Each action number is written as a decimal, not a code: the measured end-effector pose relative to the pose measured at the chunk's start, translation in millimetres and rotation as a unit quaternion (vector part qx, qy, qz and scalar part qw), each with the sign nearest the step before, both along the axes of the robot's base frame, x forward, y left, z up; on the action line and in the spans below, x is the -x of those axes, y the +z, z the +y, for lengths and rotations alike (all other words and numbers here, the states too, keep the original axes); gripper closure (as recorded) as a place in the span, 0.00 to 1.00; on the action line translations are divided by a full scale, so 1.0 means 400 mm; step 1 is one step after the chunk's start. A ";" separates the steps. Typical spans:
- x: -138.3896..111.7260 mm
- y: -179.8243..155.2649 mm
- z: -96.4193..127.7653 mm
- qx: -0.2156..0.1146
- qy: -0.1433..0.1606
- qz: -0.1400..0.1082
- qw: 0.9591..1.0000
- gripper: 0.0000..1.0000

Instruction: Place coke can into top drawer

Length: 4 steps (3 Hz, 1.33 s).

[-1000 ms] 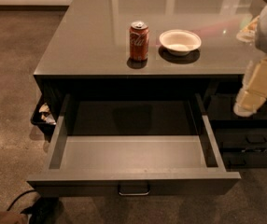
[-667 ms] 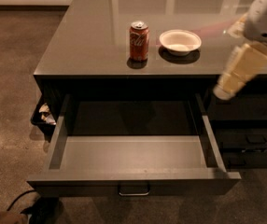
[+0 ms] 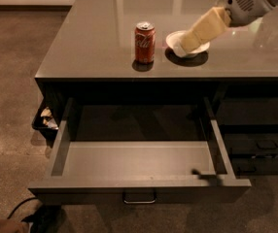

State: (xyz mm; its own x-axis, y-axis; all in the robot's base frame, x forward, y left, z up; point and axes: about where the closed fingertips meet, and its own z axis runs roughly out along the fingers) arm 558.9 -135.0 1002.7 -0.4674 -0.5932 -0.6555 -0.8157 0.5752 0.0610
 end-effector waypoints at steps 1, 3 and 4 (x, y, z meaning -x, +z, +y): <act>-0.001 0.003 0.006 -0.012 -0.020 0.014 1.000 0.00; -0.011 0.002 0.011 -0.020 -0.029 0.013 0.999 0.00; -0.046 -0.058 0.023 -0.051 -0.053 0.015 0.997 0.00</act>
Offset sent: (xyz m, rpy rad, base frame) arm 0.0006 0.0023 0.0013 0.0239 0.0280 -0.0395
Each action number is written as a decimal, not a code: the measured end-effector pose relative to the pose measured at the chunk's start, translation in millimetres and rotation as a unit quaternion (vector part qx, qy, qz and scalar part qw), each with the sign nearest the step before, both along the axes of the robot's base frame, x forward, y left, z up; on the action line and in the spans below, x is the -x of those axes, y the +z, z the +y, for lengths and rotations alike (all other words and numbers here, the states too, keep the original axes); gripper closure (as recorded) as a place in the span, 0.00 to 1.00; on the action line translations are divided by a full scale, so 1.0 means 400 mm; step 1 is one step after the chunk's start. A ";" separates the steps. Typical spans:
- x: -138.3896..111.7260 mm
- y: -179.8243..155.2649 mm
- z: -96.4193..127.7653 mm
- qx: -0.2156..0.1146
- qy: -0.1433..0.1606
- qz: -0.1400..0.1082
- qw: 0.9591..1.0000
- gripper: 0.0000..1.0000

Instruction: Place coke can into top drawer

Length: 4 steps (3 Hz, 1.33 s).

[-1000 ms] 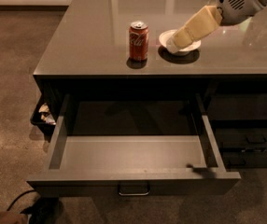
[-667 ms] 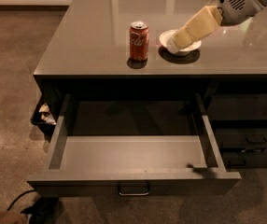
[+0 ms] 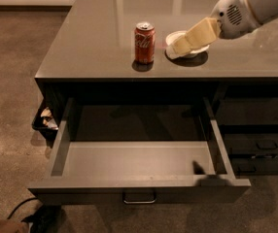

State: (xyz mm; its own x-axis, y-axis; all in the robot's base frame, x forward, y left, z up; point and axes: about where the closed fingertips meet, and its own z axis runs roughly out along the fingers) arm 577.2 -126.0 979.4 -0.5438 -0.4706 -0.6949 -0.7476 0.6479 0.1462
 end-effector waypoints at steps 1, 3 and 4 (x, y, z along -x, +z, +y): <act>-0.054 -0.107 0.013 -0.046 -0.042 0.003 0.998 0.00; -0.004 -0.275 0.037 -0.129 -0.129 0.001 0.983 0.00; -0.057 -0.266 0.054 -0.168 -0.155 -0.052 0.972 0.00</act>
Offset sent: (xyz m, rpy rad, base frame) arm 0.0961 -0.0405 -0.0672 0.4180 -0.3808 -0.6249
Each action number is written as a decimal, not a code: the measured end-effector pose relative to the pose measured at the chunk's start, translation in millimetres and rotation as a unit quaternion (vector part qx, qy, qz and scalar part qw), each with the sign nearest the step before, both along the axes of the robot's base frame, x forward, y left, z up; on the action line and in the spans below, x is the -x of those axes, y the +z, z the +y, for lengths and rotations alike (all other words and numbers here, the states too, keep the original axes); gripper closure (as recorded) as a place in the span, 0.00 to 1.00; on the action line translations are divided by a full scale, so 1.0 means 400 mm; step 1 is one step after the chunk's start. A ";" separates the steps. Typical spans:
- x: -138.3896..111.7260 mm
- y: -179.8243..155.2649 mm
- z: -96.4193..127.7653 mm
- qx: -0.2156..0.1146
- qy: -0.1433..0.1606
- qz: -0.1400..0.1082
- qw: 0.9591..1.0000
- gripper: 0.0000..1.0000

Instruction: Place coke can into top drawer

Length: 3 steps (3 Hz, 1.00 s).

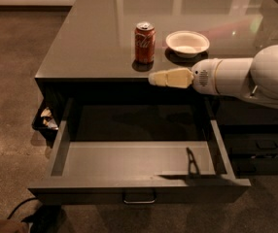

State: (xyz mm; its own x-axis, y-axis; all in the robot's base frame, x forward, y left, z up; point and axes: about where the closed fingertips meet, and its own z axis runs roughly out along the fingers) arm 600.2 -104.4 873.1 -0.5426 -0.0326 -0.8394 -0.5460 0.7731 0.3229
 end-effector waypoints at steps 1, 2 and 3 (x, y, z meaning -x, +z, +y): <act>-0.037 0.033 -0.008 -0.005 -0.026 -0.028 0.999 0.00; -0.037 0.033 -0.008 -0.005 -0.026 -0.028 0.999 0.00; -0.065 0.045 0.036 -0.021 -0.012 -0.054 0.998 0.00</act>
Offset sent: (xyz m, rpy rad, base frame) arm 0.0148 -0.0020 0.0132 0.0124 -0.0589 -0.0495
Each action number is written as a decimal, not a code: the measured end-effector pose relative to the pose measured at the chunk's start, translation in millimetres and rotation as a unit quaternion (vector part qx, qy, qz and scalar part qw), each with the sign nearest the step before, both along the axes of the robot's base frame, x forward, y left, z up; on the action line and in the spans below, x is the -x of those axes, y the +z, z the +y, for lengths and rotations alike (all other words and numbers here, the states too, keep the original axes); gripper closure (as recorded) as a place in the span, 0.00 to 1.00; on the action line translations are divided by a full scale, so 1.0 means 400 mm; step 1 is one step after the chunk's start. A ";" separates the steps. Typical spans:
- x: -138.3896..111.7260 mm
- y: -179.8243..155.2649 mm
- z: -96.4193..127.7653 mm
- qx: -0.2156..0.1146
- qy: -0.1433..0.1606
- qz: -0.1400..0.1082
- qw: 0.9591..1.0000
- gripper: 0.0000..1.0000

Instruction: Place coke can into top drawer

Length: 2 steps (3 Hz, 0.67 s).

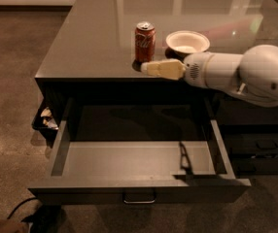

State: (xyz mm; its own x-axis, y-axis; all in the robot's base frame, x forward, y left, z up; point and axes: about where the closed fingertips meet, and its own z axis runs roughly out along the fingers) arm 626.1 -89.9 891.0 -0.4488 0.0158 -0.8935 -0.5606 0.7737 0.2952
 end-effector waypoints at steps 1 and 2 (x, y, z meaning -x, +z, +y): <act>-0.035 0.026 0.069 -0.016 0.021 -0.037 0.999 0.00; -0.066 0.044 0.117 -0.025 0.033 -0.065 0.997 0.00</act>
Offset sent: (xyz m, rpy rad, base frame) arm 0.0415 0.0646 0.0253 0.0746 -0.1992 0.0853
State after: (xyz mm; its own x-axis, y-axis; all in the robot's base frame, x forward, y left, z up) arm 652.4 -43.1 908.6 -0.3310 0.0370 -0.9429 -0.6455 0.7199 0.2549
